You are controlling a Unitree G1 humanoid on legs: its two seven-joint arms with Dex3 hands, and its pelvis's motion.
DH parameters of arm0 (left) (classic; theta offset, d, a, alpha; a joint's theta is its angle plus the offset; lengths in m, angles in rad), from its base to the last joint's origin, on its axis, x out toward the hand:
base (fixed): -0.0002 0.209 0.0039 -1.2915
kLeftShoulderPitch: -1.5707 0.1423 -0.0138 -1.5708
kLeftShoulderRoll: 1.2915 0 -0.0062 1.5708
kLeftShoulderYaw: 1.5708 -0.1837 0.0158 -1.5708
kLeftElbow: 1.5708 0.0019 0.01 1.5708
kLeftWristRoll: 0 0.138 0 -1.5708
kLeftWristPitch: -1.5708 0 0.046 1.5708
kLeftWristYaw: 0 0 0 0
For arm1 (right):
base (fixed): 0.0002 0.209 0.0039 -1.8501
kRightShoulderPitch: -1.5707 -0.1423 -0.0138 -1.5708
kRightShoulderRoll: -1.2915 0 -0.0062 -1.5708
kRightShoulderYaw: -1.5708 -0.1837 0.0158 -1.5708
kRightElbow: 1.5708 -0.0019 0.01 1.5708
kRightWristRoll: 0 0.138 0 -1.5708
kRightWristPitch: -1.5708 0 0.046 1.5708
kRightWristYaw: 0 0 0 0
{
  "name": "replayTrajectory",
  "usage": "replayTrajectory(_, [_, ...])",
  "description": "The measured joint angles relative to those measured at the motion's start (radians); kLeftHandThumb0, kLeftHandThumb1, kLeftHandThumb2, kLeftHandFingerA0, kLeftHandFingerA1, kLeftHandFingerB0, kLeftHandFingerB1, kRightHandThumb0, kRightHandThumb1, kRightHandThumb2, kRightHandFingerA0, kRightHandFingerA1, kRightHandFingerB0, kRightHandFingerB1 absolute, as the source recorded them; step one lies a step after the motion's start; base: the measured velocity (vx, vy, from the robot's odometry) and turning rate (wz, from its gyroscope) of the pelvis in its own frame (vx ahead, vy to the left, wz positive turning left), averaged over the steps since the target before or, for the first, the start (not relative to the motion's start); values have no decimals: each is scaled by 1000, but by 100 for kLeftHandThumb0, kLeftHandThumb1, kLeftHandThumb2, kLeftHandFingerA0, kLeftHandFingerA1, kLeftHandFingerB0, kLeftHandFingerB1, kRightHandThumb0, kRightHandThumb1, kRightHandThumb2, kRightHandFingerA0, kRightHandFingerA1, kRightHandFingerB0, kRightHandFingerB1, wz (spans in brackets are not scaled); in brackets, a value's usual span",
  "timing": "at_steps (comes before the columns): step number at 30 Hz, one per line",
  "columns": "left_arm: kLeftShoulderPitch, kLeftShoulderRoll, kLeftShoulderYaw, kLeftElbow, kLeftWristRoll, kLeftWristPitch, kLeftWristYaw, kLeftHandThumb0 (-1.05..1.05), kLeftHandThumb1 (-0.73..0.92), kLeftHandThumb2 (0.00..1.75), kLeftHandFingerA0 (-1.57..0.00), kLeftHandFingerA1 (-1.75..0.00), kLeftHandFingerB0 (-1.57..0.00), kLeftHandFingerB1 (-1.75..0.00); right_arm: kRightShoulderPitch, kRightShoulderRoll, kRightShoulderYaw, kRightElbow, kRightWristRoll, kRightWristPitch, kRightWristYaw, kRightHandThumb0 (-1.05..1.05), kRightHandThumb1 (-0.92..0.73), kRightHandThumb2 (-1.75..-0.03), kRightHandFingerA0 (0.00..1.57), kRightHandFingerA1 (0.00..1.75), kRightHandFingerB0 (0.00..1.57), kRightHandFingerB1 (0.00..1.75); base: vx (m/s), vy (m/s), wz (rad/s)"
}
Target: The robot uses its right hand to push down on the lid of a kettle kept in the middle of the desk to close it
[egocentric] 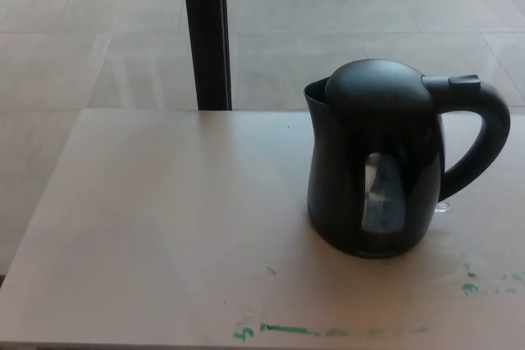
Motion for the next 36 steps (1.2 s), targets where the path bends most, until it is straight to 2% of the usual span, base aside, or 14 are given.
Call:
replayTrajectory(2, [-3,0,-1,0,0,0,0,-74,54,91,-49,-60,-24,-46,22,11,26,1,10,-25,-19,-81,-72,-108,16,47,7,38,0,0,0])
replayTrajectory(8, [-13,0,-5,5,1,0,5,-77,56,91,-53,-61,-30,-46,44,17,70,12,56,-65,-58,-85,-69,-108,21,48,8,40,0,0,0])
replayTrajectory(9, [-14,0,-8,6,2,0,7,-75,55,90,-53,-61,-31,-47,44,17,78,14,62,-69,-66,-87,-91,-69,29,33,15,26,0,0,0])
replayTrajectory(12, [-14,0,-10,-1,1,0,9,-69,66,60,-55,-51,-34,-33,43,15,109,37,72,-86,-87,-83,-92,-71,28,34,13,26,0,0,0])
replayTrajectory(13, [-14,0,-10,-3,1,0,9,-75,57,91,-53,-63,-28,-47,43,15,116,41,75,-89,-93,-82,-92,-73,27,35,11,24,0,0,0])
replayTrajectory(15, [-14,0,-11,-7,1,0,10,-68,66,61,-60,-56,-33,-33,49,9,138,46,78,-98,-102,-82,-92,-74,25,35,10,24,0,0,0])
replayTrajectory(16, [-15,0,-11,-8,1,0,10,-76,55,90,-55,-64,-27,-46,55,5,152,46,78,-106,-105,-81,-92,-72,24,34,10,24,0,0,0])
replayTrajectory(20, [-15,0,-8,-7,0,2,11,-72,52,90,-50,-61,-25,-46,72,4,191,37,88,-120,-112,-82,-73,-110,17,47,7,35,0,0,0])
replayTrajectory(22, [-14,0,-5,-8,-1,2,13,-69,67,61,-56,-51,-33,-33,80,4,209,35,92,-128,-115,-81,-92,-72,22,34,8,24,0,0,0])
replayTrajectory(26, [-11,0,-7,-7,-1,2,12,-75,56,90,-54,-62,-30,-47,89,4,227,36,109,-133,-115,-81,-74,-111,15,47,4,33,0,0,0])
replayTrajectory(28, [-10,0,-7,-6,-1,2,12,-70,67,60,-55,-51,-34,-32,91,2,235,36,115,-135,-116,-82,-92,-72,24,34,8,23,0,0,0])
replayTrajectory(32, [-6,0,-14,-7,0,1,13,-78,56,91,-52,-62,-29,-46,95,1,249,33,130,-138,-122,-83,-92,-72,25,34,10,24,0,0,0])
replayTrajectory(33, [-5,0,-14,-8,0,1,13,-78,56,90,-52,-61,-28,-46,96,1,253,32,132,-138,-124,-82,-73,-110,17,47,7,35,0,0,0])
replayTrajectory(36, [-6,0,-13,-7,0,2,16,-77,57,91,-52,-61,-27,-46,99,-3,264,31,139,-138,-128,-83,-91,-72,24,34,10,24,0,0,0])
